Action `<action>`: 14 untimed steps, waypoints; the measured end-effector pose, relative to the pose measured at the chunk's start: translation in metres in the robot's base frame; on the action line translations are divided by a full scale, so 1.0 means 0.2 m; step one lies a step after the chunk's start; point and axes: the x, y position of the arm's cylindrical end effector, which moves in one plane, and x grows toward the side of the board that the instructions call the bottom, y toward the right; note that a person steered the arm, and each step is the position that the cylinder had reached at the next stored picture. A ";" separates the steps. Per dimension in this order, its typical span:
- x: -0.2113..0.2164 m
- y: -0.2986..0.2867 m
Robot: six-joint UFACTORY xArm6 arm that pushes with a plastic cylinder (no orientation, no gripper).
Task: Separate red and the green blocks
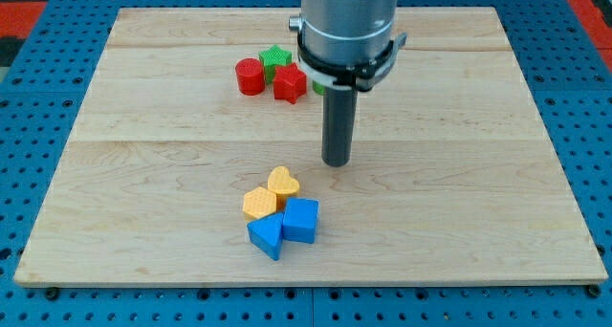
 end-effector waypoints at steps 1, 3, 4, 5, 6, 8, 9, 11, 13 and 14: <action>-0.18 0.00; -0.48 -0.02; -0.57 -0.09; -0.60 -0.25; -0.60 -0.51; -0.69 -0.58; -0.76 -0.77; -0.82 -1.05; -0.60 -1.19; -0.76 -1.20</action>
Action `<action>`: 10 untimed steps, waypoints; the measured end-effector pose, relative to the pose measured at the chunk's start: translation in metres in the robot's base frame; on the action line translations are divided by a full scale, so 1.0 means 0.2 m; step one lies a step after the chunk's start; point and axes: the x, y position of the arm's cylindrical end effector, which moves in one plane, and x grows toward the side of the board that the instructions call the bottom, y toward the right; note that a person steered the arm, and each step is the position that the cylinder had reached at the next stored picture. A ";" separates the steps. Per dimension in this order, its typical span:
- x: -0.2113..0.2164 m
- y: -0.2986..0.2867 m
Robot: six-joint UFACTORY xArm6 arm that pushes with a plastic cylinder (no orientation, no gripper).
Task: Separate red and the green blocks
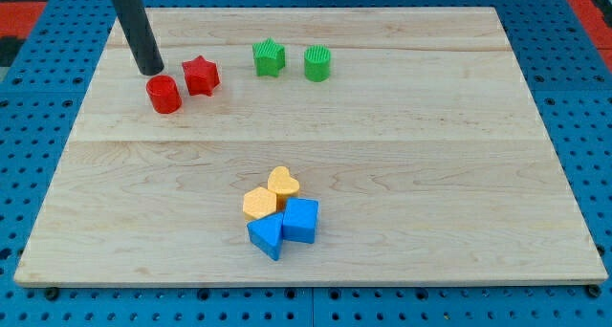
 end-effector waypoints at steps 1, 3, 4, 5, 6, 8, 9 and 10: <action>-0.02 0.18; 0.21 0.27; 0.21 0.37; 0.13 0.46; 0.20 0.77; 0.35 0.73; 0.31 0.62; 0.51 0.68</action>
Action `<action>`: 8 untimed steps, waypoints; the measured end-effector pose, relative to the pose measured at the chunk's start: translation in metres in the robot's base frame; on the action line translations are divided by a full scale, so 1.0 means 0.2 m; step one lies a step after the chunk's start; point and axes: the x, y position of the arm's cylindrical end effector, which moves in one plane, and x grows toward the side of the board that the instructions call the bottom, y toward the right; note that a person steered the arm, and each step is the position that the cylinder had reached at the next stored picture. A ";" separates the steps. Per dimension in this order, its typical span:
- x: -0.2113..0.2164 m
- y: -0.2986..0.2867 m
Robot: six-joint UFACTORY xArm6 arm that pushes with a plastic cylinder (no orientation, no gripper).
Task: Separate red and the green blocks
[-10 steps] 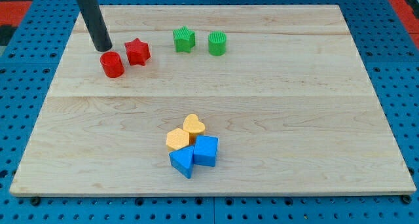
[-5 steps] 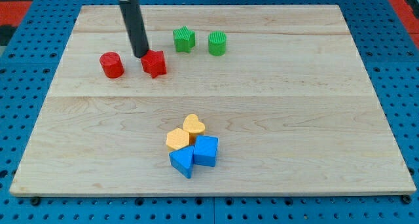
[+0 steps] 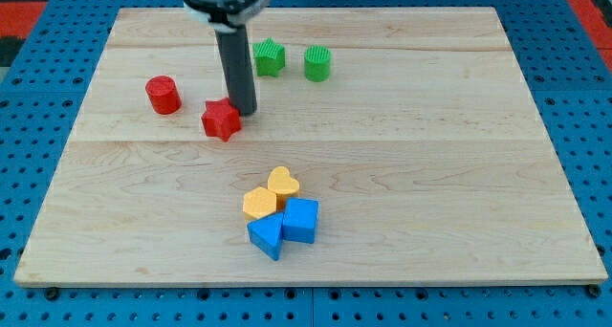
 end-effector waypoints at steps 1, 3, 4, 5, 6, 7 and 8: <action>0.13 -0.04; -0.09 -0.33; -0.01 -0.34; 0.02 -0.28; 0.02 -0.28; 0.04 -0.28; 0.05 -0.38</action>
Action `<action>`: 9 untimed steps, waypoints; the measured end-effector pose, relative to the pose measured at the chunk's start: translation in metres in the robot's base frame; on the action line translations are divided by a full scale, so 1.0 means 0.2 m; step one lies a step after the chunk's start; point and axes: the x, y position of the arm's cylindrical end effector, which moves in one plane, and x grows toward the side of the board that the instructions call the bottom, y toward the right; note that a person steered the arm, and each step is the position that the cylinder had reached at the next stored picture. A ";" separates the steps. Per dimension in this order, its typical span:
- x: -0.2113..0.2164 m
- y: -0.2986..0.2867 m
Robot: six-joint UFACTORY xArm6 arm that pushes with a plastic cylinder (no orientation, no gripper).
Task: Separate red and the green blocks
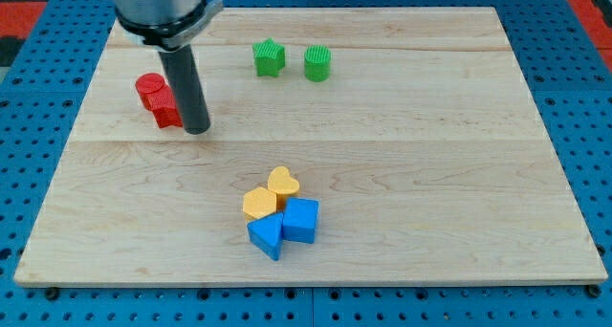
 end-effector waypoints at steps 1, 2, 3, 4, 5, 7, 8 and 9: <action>-0.05 -0.11; -0.10 -0.12; -0.12 -0.16; -0.12 -0.22; -0.17 -0.27; -0.26 -0.31; -0.18 -0.27; -0.06 -0.33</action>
